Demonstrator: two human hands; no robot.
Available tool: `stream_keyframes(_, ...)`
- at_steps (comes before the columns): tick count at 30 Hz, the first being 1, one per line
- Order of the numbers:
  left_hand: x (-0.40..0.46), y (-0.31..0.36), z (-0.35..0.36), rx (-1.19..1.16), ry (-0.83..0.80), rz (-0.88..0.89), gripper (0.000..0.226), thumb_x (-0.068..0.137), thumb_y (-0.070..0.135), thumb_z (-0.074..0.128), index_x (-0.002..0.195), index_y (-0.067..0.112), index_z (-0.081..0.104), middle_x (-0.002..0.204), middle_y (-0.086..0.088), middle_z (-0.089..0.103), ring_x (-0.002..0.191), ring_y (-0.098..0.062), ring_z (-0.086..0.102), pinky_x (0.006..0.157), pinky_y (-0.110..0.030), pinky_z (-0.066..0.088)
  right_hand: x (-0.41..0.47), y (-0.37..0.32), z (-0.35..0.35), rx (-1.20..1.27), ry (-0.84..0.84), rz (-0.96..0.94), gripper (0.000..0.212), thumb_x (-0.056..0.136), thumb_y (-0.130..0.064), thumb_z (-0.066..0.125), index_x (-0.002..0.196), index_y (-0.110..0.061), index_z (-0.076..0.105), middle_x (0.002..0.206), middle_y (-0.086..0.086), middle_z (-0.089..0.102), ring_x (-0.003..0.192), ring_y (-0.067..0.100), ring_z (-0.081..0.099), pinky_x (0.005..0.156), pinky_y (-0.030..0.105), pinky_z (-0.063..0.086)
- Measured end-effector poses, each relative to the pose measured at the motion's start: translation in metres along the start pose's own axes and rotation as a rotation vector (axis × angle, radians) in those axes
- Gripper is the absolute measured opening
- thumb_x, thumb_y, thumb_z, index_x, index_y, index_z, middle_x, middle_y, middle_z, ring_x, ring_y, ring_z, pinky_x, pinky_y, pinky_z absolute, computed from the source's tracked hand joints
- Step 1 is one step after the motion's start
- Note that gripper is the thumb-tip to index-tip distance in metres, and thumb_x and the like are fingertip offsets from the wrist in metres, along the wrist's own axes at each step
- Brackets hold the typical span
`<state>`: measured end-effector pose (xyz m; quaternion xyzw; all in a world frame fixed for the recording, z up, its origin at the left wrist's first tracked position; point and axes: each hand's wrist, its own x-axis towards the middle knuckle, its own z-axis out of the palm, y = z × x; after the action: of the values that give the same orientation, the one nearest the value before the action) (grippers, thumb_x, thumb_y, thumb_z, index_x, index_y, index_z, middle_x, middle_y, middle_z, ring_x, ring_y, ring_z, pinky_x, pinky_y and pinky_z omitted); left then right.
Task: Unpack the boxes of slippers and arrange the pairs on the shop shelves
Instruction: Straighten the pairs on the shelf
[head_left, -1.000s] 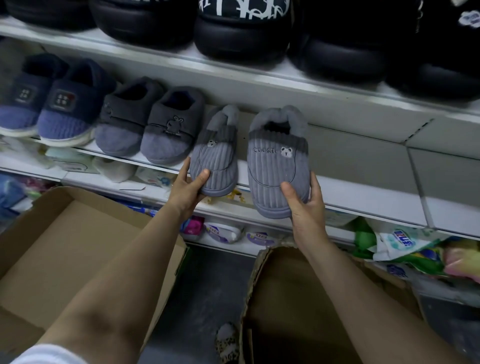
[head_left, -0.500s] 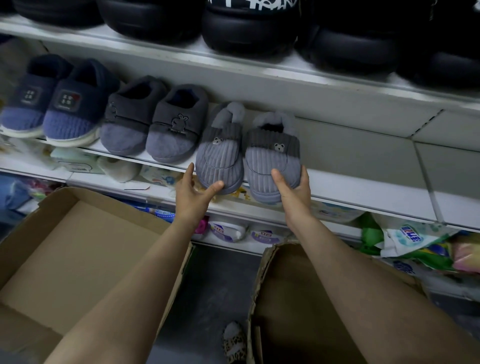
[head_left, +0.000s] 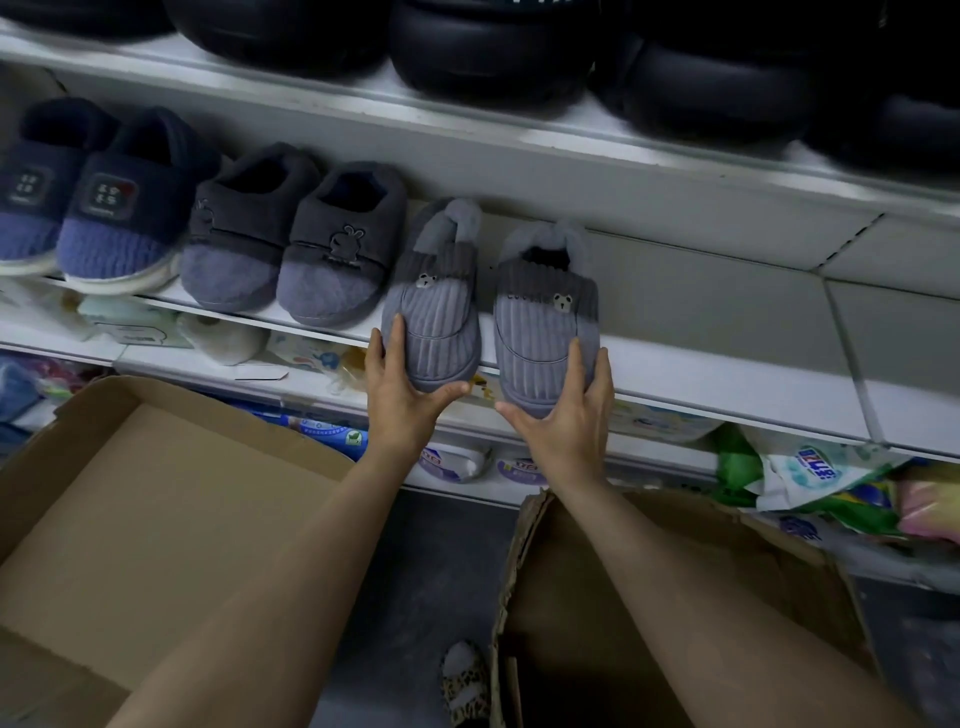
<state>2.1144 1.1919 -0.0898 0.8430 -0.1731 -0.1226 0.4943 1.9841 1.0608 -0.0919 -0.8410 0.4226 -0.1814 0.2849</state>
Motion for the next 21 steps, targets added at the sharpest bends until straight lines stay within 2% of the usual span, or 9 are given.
stream_keyframes(2, 0.004, -0.001, 0.002, 0.022, -0.004, 0.012, 0.112, 0.072, 0.032, 0.088, 0.158, 0.030, 0.016, 0.165, -0.010, 0.008, 0.150, -0.024, 0.014, 0.118, -0.036, 0.020, 0.002, 0.001, 0.002, -0.025, 0.015, -0.004, 0.114, 0.071, -0.054, 0.084, 0.159, -0.022, 0.020, 0.165, 0.014, 0.009, 0.151, 0.033, 0.012, 0.116, 0.048, 0.030)
stream_keyframes(5, 0.016, -0.001, 0.003, 0.047, -0.002, 0.043, 0.113, 0.070, 0.034, 0.088, 0.158, 0.029, 0.018, 0.165, -0.012, 0.011, 0.151, -0.027, 0.015, 0.119, -0.041, 0.021, 0.011, -0.003, 0.006, -0.040, 0.049, -0.008, 0.112, 0.069, -0.054, 0.085, 0.158, -0.021, 0.026, 0.164, 0.014, 0.015, 0.148, 0.034, 0.018, 0.114, 0.049, 0.035)
stream_keyframes(8, 0.032, 0.001, 0.005, 0.045, -0.014, 0.040, 0.112, 0.070, 0.037, 0.088, 0.158, 0.028, 0.020, 0.165, -0.014, 0.011, 0.152, -0.026, 0.014, 0.120, -0.039, 0.020, 0.031, -0.013, 0.012, -0.059, 0.076, 0.012, 0.112, 0.066, -0.059, 0.085, 0.155, -0.021, 0.028, 0.162, 0.013, 0.019, 0.146, 0.033, 0.022, 0.111, 0.050, 0.040)
stream_keyframes(13, 0.054, 0.001, 0.005, 0.092, -0.035, 0.067, 0.112, 0.069, 0.034, 0.089, 0.158, 0.023, 0.021, 0.164, -0.015, 0.014, 0.151, -0.026, 0.015, 0.120, -0.034, 0.017, 0.054, -0.022, 0.024, -0.100, 0.092, 0.031, 0.111, 0.064, -0.062, 0.084, 0.152, -0.018, 0.031, 0.156, 0.015, 0.025, 0.141, 0.034, 0.027, 0.110, 0.046, 0.040)
stream_keyframes(21, 0.054, 0.002, 0.006, 0.151, -0.036, 0.059, 0.111, 0.072, 0.035, 0.087, 0.158, 0.021, 0.019, 0.164, -0.017, 0.012, 0.152, -0.028, 0.014, 0.120, -0.036, 0.017, 0.057, -0.021, 0.022, -0.117, 0.055, -0.004, 0.109, 0.067, -0.064, 0.081, 0.152, -0.017, 0.030, 0.155, 0.017, 0.026, 0.140, 0.035, 0.030, 0.109, 0.046, 0.039)
